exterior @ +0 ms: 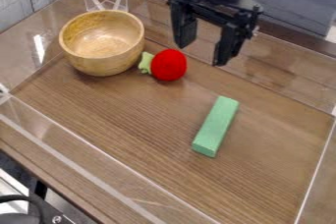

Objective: Move the red object to the left side of the table

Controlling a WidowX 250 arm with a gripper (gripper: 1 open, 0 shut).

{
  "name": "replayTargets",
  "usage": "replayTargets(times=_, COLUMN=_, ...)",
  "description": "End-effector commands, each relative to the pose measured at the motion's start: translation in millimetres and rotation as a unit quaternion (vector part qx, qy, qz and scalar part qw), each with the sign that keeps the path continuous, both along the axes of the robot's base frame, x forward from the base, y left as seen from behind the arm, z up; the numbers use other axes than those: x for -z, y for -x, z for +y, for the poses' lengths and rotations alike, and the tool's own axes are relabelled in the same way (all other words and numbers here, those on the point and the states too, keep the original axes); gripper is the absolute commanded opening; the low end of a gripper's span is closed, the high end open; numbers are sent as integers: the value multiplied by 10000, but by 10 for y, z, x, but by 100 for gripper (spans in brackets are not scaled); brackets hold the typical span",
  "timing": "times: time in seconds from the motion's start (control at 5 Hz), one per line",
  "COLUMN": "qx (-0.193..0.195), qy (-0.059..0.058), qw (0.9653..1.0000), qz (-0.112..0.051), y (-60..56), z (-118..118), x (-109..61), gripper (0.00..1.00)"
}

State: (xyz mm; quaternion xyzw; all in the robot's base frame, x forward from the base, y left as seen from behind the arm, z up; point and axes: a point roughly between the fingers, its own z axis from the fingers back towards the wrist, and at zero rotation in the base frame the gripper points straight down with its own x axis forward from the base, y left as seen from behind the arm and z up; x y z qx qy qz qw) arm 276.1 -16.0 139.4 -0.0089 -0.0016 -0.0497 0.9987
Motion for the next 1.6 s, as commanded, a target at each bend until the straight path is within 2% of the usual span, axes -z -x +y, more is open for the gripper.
replayTargets(times=0.0, qx=67, qy=1, qw=9991, qz=-411, y=-75, z=71, x=-95, gripper=100)
replayTargets(times=0.2, qx=68, qy=6, qw=9988, qz=-475, y=-126, z=100, x=-48, gripper=0)
replayTargets(times=0.4, qx=-172, qy=-61, qw=9985, qz=-517, y=-82, z=106, x=-53, gripper=100)
replayTargets(times=0.6, qx=-328, qy=-56, qw=9978, qz=-568, y=-66, z=92, x=-74, gripper=100)
replayTargets(times=1.0, qx=-464, qy=-99, qw=9974, qz=-543, y=-241, z=160, x=-143, gripper=100)
replayTargets(times=1.2, qx=-399, qy=-104, qw=9981, qz=-454, y=-229, z=178, x=-137, gripper=100)
replayTargets(times=1.4, qx=-561, qy=-108, qw=9977, qz=-362, y=-157, z=100, x=-17, gripper=100)
